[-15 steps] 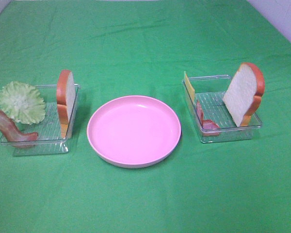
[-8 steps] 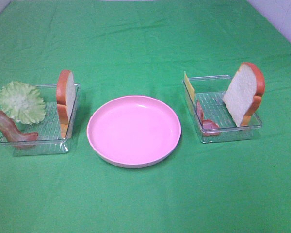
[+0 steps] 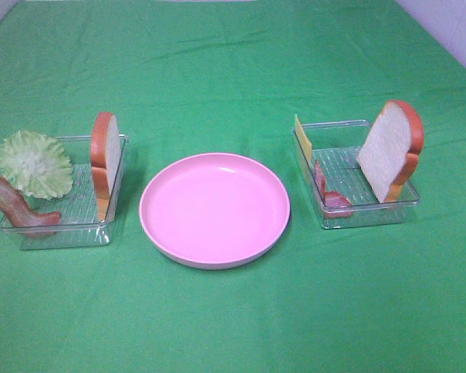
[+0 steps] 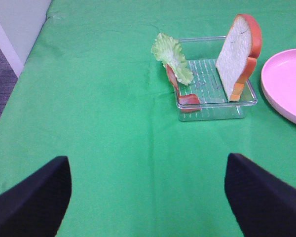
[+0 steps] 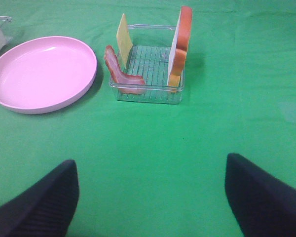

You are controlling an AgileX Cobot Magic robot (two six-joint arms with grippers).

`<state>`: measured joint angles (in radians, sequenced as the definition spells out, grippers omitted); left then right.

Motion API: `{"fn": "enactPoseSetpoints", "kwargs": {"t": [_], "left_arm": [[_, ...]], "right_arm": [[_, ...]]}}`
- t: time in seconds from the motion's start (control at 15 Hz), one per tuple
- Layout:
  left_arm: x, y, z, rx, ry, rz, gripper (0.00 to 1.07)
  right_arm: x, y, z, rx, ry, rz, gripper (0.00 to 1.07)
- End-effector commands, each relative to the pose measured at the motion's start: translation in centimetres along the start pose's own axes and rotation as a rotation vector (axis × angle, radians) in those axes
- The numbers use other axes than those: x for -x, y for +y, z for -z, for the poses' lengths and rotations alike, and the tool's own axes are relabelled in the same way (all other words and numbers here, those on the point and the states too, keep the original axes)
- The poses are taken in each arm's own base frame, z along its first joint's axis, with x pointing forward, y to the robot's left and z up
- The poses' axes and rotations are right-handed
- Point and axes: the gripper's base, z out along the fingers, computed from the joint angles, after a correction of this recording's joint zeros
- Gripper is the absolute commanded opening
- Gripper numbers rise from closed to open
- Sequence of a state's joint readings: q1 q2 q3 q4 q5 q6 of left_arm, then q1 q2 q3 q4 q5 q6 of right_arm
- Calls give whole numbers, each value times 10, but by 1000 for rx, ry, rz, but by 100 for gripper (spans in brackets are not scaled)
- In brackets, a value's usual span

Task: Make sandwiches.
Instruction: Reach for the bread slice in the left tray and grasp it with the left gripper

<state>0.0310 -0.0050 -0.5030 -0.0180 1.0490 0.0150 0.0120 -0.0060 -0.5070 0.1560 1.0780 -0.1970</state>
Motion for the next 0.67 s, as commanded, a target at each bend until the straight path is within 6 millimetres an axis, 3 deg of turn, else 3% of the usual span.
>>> {"fn": "enactPoseSetpoints", "kwargs": {"t": [0.07, 0.33, 0.6, 0.67], "left_arm": [[-1, -1, 2, -2, -26, 10, 80], [-1, -1, 2, -2, -29, 11, 80], [21, 0, 8, 6, -119, 9, 80], [57, -3, 1, -37, -222, 53, 80]], "right_arm": [[-1, 0, 1, -3, -20, 2, 77], [-1, 0, 1, -3, -20, 2, 77], [-1, 0, 1, -3, -20, 2, 77], [-1, 0, 1, -3, -20, 2, 77]]}}
